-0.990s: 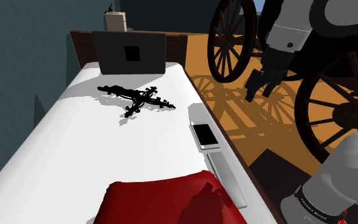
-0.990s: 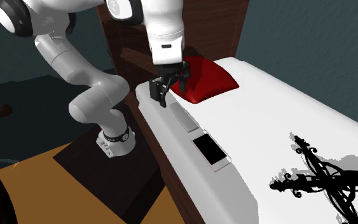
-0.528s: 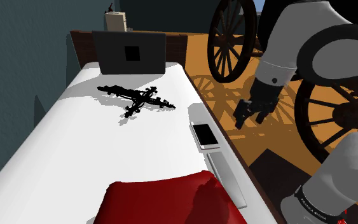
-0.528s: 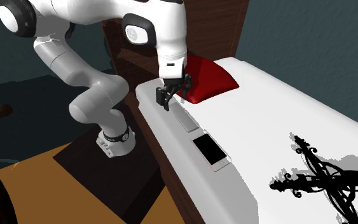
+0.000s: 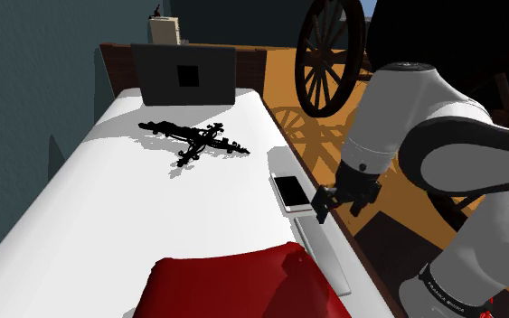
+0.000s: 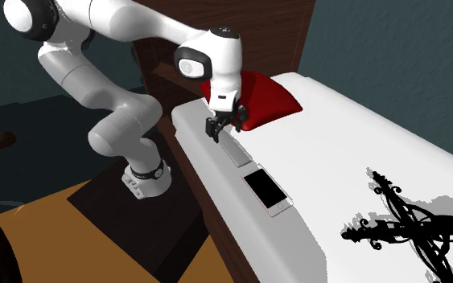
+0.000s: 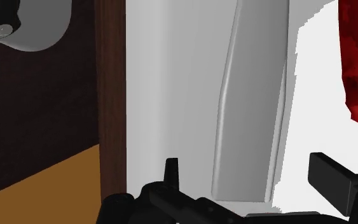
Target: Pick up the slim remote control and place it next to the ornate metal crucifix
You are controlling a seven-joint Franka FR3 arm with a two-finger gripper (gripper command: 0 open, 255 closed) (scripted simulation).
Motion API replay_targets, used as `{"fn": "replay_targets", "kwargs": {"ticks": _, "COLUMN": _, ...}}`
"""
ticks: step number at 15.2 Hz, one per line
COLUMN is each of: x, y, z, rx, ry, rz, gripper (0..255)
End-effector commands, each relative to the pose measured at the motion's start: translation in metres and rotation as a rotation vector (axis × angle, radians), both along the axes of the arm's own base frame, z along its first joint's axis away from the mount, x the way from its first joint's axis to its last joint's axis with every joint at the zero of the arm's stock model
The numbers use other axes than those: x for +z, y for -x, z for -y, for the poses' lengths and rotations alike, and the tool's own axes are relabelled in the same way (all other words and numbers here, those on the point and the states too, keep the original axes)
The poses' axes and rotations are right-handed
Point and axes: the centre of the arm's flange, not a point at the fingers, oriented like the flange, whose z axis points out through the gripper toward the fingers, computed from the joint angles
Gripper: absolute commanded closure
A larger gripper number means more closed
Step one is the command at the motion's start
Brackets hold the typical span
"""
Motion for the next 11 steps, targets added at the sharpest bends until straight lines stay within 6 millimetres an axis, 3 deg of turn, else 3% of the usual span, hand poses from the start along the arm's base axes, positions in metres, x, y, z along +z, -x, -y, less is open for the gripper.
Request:
{"fn": "replay_targets", "kwargs": {"ticks": 1, "x": -0.021, "y": 0.005, "z": -0.019, "rx": -0.036, "ry": 0.002, "rz": -0.004, "gripper": 0}}
{"fn": "replay_targets", "kwargs": {"ticks": 4, "x": -0.049, "y": 0.009, "z": -0.042, "rx": -0.081, "ry": 0.005, "rz": -0.010, "gripper": 0}}
{"fn": "replay_targets", "kwargs": {"ticks": 11, "x": -0.086, "y": 0.009, "z": -0.042, "rx": -0.081, "ry": 0.005, "rz": -0.010, "gripper": 0}}
